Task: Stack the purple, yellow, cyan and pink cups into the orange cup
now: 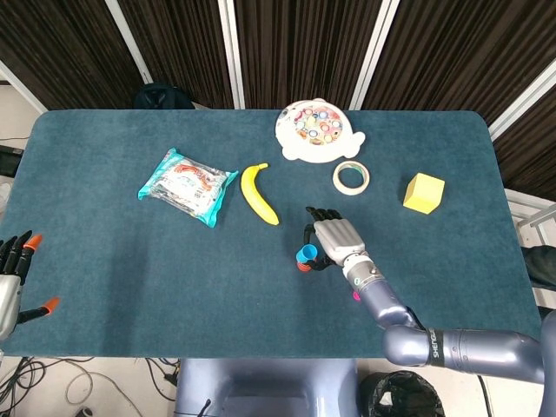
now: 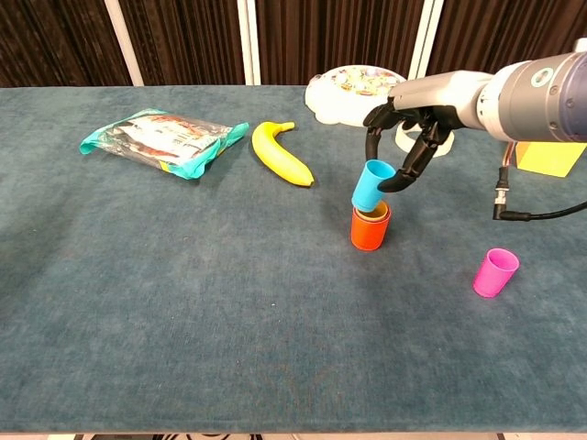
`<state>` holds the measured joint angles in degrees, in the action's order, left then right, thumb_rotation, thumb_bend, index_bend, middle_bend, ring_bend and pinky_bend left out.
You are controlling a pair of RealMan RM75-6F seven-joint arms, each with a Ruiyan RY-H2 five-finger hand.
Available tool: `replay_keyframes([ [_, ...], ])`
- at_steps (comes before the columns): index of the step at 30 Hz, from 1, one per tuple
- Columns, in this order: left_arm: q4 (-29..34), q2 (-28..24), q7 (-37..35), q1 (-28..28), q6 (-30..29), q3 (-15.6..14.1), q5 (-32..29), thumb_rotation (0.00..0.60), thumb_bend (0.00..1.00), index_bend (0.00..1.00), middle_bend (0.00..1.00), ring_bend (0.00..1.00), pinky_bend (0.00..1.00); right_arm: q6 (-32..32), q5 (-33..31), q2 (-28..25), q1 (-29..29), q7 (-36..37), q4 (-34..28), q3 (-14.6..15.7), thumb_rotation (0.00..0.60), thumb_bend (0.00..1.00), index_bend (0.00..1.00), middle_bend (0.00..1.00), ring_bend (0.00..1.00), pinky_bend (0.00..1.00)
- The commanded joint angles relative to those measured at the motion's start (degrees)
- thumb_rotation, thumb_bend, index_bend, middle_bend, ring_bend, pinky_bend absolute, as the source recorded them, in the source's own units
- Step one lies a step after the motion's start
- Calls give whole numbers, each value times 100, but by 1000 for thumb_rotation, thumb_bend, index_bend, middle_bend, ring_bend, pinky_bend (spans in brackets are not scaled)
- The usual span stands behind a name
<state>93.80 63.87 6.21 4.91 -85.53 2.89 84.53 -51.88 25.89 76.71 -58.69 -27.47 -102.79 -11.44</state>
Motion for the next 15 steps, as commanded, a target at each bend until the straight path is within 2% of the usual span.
replay_keyframes([
  [1,0,1,3,0,0,-1,0,600,0,0,0,0,38,7,0,-30,16,23,-5,30,600,390,523,0,23,21],
  [15,9,29,71,-1,0,-20,20,600,0,0,0,0,38,103,81,-69,103,197,47,215,600,390,523,0,23,21],
])
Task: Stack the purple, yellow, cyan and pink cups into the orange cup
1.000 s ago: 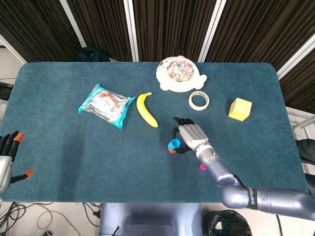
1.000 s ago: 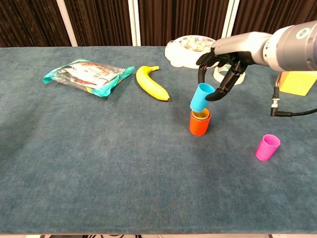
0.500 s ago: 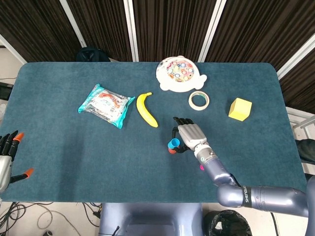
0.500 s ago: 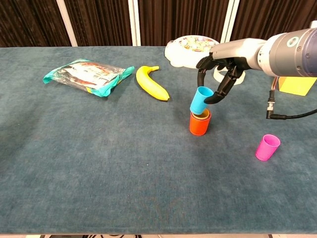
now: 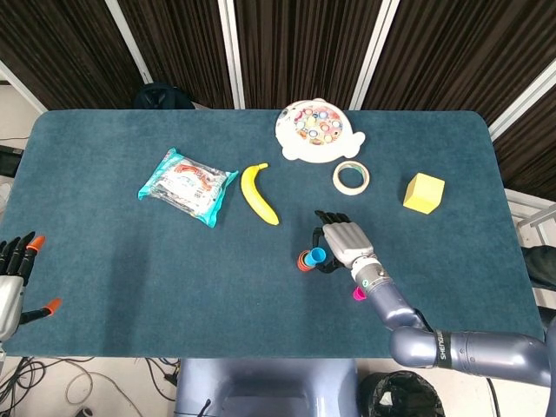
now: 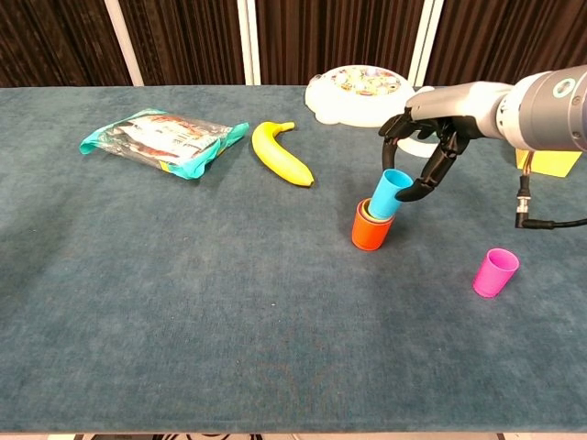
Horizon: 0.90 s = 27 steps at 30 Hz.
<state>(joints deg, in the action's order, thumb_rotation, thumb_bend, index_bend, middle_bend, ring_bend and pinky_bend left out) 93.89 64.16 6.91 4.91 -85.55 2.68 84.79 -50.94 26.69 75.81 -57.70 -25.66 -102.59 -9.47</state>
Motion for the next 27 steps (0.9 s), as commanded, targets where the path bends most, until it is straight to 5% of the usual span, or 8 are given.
replay_keyframes([
  [1,0,1,1,0,3,2,-8,600,0,0,0,0,38,13,3,33,4,24,43,25,600,390,523,0,23,21],
  [4,-3,-1,-3,3,11,1,-8,600,0,0,0,0,38,23,12,66,1,49,86,37,600,389,497,0,23,21],
  [14,-4,-15,-36,0,-2,11,-14,600,0,0,0,0,38,80,2,107,-46,31,97,116,600,389,129,0,23,21],
  [27,-10,-21,-40,2,6,22,-39,600,0,0,0,0,38,-207,363,-413,193,85,-474,265,600,389,202,0,23,21],
])
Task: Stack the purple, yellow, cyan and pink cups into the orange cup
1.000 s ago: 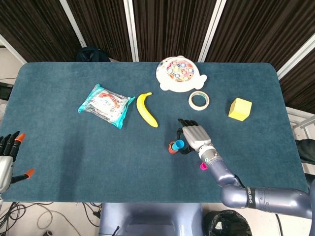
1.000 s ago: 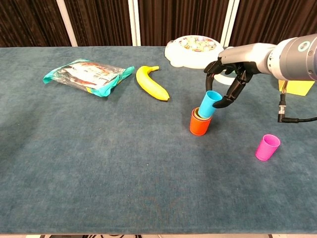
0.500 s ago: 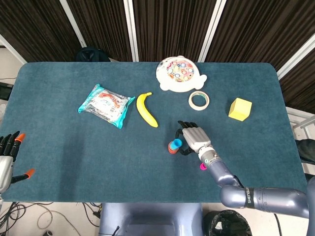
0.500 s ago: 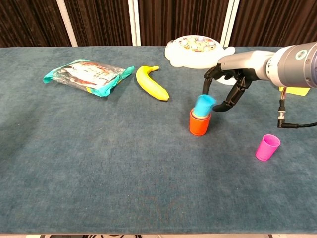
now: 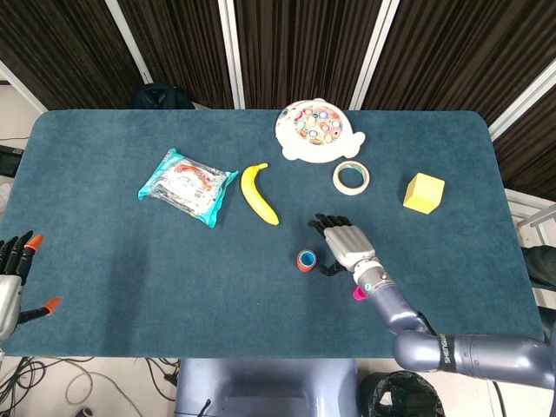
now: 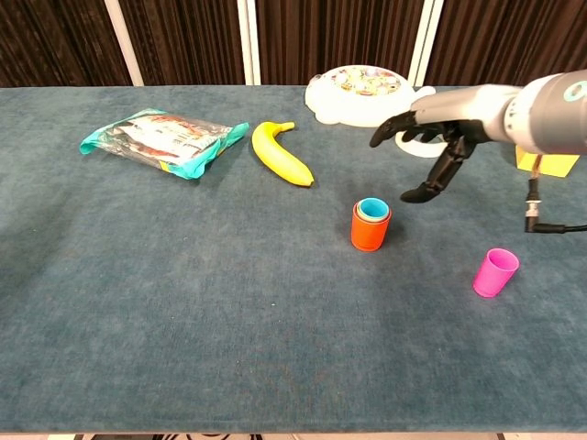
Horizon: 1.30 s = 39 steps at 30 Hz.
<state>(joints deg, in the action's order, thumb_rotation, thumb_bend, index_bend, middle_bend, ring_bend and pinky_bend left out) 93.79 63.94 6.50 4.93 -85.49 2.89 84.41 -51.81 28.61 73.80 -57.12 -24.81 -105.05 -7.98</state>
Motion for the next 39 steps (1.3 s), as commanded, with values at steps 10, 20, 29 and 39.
replay_keyframes([
  [10,24,22,41,4,19,-24,20,600,0,0,0,0,38,-428,1198,-1106,1007,360,-1085,769,600,389,225,0,23,21],
  [20,25,50,104,6,29,-48,40,600,0,0,0,0,38,-623,2059,-1025,1575,574,-949,1116,600,390,232,0,23,21],
  [29,5,62,111,23,68,-48,25,600,0,0,0,0,38,-955,2361,-468,1895,404,-528,1201,600,390,268,0,23,21],
  [39,-2,59,104,21,58,-41,19,600,0,0,0,0,38,-1086,2320,-48,2054,240,-175,1110,600,390,330,0,23,21],
])
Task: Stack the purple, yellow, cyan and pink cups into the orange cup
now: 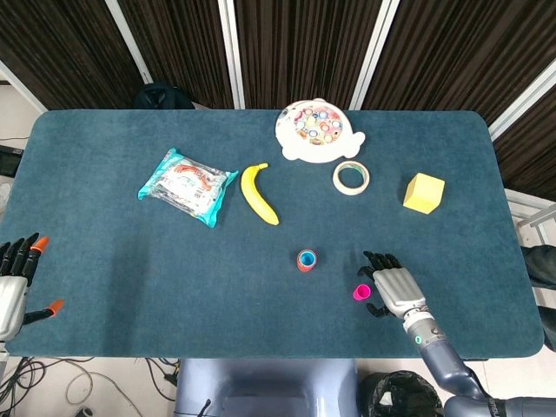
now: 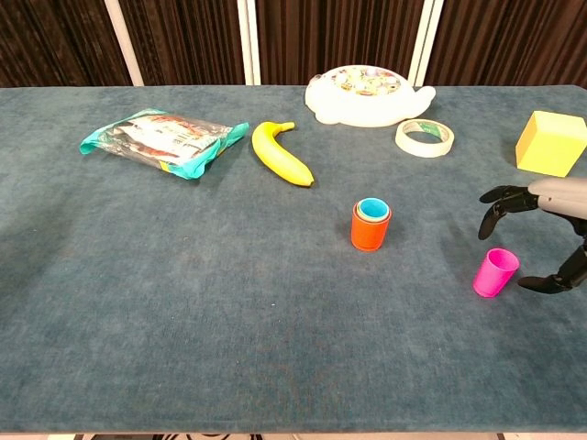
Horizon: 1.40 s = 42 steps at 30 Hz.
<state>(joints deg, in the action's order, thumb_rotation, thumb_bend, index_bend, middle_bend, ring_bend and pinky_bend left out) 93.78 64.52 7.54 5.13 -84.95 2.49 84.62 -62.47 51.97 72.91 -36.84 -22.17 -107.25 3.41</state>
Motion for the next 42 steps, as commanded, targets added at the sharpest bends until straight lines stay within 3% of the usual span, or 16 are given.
replay_keyframes([
  [1,-1,2,3,4,9,-2,-1,600,0,0,0,0,38,-30,-19,62,44,-28,62,-45,600,390,341,0,23,21],
  [9,6,5,11,0,-2,-12,17,600,0,0,0,0,38,-13,3,155,130,-12,136,-131,600,390,410,0,28,25],
  [42,-8,21,54,3,1,-4,-6,600,0,0,0,0,38,177,-82,331,210,-180,215,-376,600,389,492,0,48,50],
])
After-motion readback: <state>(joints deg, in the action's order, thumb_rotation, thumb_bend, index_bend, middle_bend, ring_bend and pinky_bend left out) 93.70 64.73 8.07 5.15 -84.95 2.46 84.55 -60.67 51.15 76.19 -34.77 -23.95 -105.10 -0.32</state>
